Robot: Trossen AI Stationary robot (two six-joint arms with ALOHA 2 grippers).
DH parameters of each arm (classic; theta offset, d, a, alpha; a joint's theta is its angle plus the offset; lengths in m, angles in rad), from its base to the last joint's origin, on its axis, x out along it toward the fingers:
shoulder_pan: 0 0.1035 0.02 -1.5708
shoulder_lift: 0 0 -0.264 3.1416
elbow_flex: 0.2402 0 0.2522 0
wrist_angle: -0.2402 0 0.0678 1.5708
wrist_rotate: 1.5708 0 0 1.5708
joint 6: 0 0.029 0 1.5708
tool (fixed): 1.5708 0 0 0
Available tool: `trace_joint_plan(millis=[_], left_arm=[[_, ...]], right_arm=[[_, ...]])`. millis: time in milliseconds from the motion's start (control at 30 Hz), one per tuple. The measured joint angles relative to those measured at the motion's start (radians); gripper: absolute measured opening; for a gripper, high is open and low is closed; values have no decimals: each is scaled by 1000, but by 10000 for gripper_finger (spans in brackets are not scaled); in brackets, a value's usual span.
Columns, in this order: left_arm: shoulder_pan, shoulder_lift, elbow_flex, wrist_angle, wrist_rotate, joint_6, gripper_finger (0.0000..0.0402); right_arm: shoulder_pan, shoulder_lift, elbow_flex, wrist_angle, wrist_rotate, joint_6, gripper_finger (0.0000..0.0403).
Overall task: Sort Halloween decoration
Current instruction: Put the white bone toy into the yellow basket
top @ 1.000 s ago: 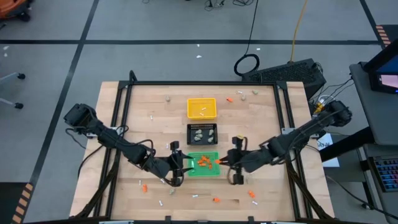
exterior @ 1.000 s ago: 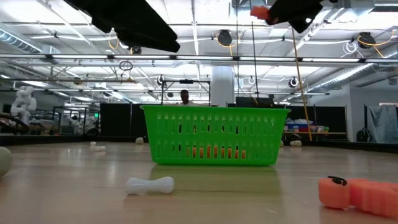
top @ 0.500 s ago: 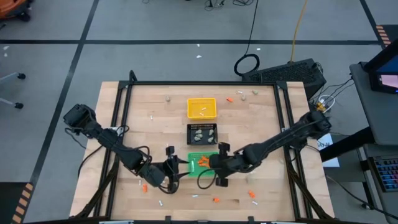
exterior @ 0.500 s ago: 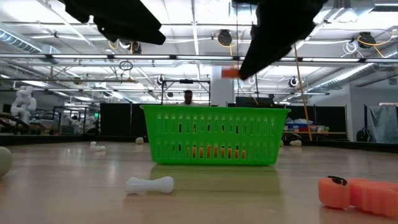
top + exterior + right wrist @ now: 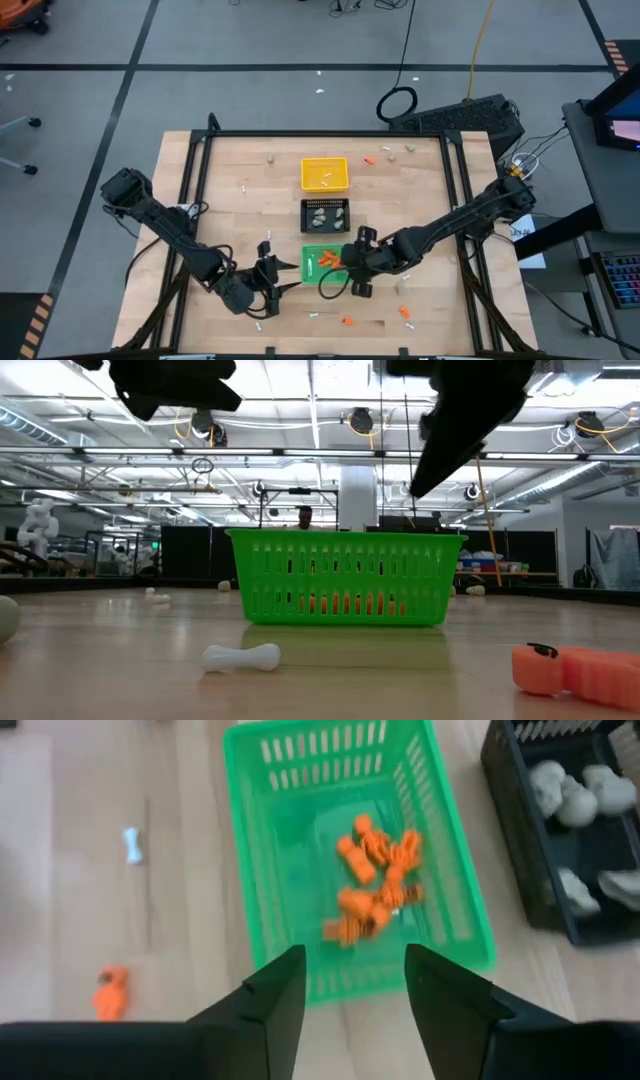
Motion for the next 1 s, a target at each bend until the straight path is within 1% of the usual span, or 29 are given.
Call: trace_joint_plan(millis=[133, 233, 333, 433, 533, 633, 767, 867, 1000], left_arm=[[-21, 0, 0, 0, -37, -30, 193], [-29, 0, 0, 1, -51, -51, 193], [-33, 0, 0, 17, -56, -50, 193], [-32, 0, 0, 24, -57, -45, 193], [-26, 0, 0, 24, -57, -43, 193], [-21, 0, 0, 25, -57, -50, 193], [-18, 0, 0, 35, -57, -50, 193], [-18, 0, 0, 54, -56, -51, 193], [-18, 1, 0, 58, -56, -51, 193]], right_arm=[[51, -54, 46, -136, 1, 35, 160], [103, -83, 101, -271, 1, 84, 159], [175, -94, 156, -418, 1, 181, 158], [260, -94, 188, -506, -7, 287, 158], [333, -94, 190, -520, -43, 377, 158], [404, -92, 190, -519, -50, 457, 158], [491, -92, 191, -505, -56, 511, 157], [549, -85, 191, -493, -81, 571, 157], [610, -46, 190, -488, -103, 660, 157]])
